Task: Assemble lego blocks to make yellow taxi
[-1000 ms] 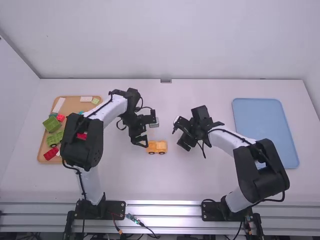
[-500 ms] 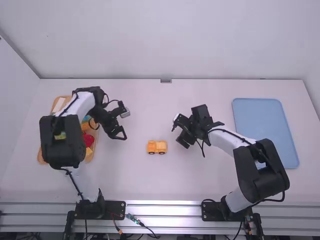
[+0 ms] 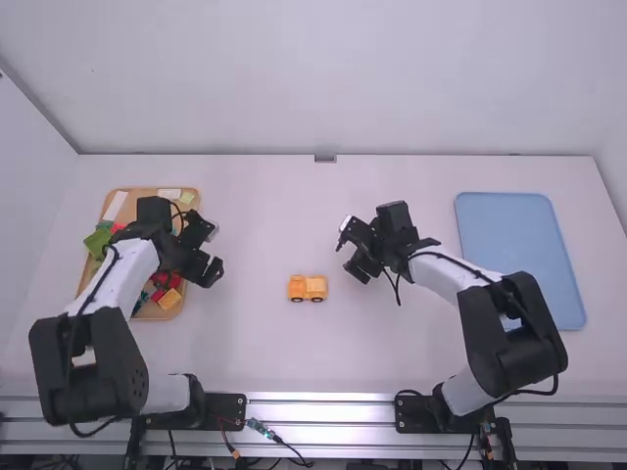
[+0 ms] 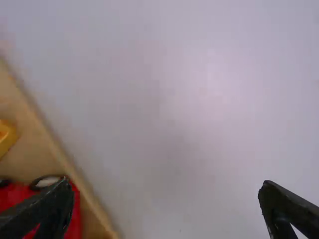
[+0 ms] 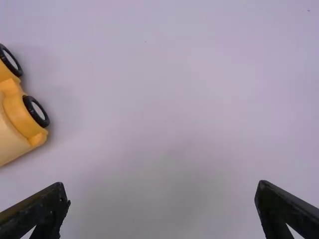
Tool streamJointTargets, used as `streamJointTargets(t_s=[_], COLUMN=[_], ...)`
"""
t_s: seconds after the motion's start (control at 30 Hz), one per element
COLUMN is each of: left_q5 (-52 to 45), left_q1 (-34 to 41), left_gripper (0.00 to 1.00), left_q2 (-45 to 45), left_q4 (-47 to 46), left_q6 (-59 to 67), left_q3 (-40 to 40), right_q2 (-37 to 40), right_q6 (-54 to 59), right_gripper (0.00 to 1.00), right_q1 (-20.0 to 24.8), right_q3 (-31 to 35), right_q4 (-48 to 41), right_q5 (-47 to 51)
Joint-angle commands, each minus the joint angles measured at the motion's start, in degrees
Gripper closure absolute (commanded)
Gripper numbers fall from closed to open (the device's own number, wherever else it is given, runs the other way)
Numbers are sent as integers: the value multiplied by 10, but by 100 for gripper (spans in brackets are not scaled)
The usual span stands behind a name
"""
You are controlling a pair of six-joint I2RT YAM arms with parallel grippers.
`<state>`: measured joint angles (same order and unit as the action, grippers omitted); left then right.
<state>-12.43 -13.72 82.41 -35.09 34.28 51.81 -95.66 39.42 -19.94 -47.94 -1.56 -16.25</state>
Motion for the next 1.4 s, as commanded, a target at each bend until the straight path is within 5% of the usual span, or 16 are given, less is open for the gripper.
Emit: streamJointTargets(t_s=[0.0,0.53,1.03,1.17,1.27,1.37], left_q5=[30,143,26,45,42,44], left_q1=[-4,-6,-126,-121,-121,-124], left_gripper=[1,1,0,6,25,29], left_q2=[-30,-48,23,46,48,48], left_q4=[8,100,64,67,61,59], left_q6=[-47,-168,-202,-202,-187,-177], left_q3=[-22,-72,-62,-62,-62,-62], right_q2=[14,14,14,14,14,14], right_q6=[15,19,20,19,20,19], right_gripper=[1,1,1,1,1,1], right_q1=[5,38,24,16,17,21], right_q3=[-9,-75,-75,-75,-75,-76], right_q4=[3,-53,-47,-47,-47,-49], right_q5=[2,-32,-33,-32,-32,-32])
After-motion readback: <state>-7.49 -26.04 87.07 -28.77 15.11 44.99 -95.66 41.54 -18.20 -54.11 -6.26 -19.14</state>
